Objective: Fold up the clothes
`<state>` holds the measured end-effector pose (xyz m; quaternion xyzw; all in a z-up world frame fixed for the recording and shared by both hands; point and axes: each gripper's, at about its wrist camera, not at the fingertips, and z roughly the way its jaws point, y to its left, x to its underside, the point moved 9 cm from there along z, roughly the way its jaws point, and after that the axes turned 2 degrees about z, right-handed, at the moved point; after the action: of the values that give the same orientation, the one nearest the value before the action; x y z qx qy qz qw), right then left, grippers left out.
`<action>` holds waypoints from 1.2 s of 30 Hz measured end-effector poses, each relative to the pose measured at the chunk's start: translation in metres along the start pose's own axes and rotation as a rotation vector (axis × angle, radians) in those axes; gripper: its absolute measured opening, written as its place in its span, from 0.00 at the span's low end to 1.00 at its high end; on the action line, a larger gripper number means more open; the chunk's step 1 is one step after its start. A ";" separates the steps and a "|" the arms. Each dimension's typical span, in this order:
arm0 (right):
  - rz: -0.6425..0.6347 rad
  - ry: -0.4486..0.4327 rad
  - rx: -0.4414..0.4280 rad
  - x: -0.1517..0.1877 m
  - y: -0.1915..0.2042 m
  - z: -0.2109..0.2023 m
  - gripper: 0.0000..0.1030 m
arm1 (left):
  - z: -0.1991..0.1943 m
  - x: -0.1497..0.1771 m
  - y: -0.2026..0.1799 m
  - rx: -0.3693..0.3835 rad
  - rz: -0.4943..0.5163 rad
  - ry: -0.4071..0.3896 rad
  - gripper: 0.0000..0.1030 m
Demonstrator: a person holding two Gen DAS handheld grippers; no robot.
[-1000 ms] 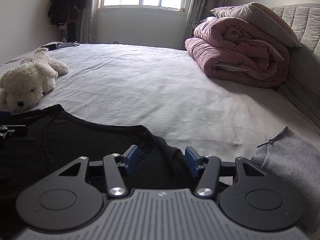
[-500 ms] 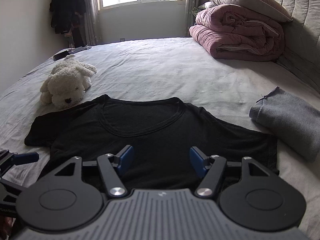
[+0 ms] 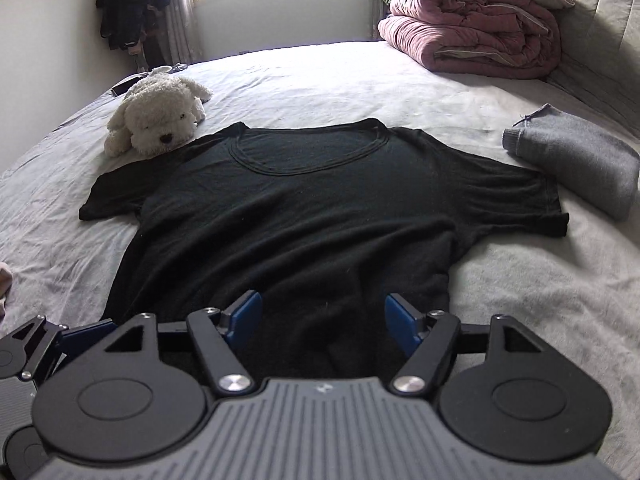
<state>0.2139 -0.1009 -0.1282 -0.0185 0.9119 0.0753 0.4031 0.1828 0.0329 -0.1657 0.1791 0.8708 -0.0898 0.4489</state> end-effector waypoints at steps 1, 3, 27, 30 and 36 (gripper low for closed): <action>0.003 0.009 0.006 0.004 0.000 0.002 0.71 | 0.000 0.000 0.000 -0.003 0.005 0.005 1.00; -0.001 0.022 0.024 0.009 -0.001 0.005 0.71 | 0.002 0.002 -0.005 -0.029 0.042 0.020 1.00; -0.040 -0.091 0.140 0.028 0.010 0.023 1.00 | 0.002 0.004 -0.007 -0.044 0.061 0.031 1.00; -0.041 -0.091 0.146 0.028 0.010 0.023 1.00 | 0.002 0.004 -0.007 -0.044 0.062 0.031 1.00; -0.039 -0.089 0.147 0.029 0.011 0.025 1.00 | 0.002 0.004 -0.007 -0.044 0.063 0.031 1.00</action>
<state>0.2114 -0.0858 -0.1646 -0.0033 0.8955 0.0007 0.4451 0.1797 0.0266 -0.1702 0.1977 0.8735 -0.0536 0.4417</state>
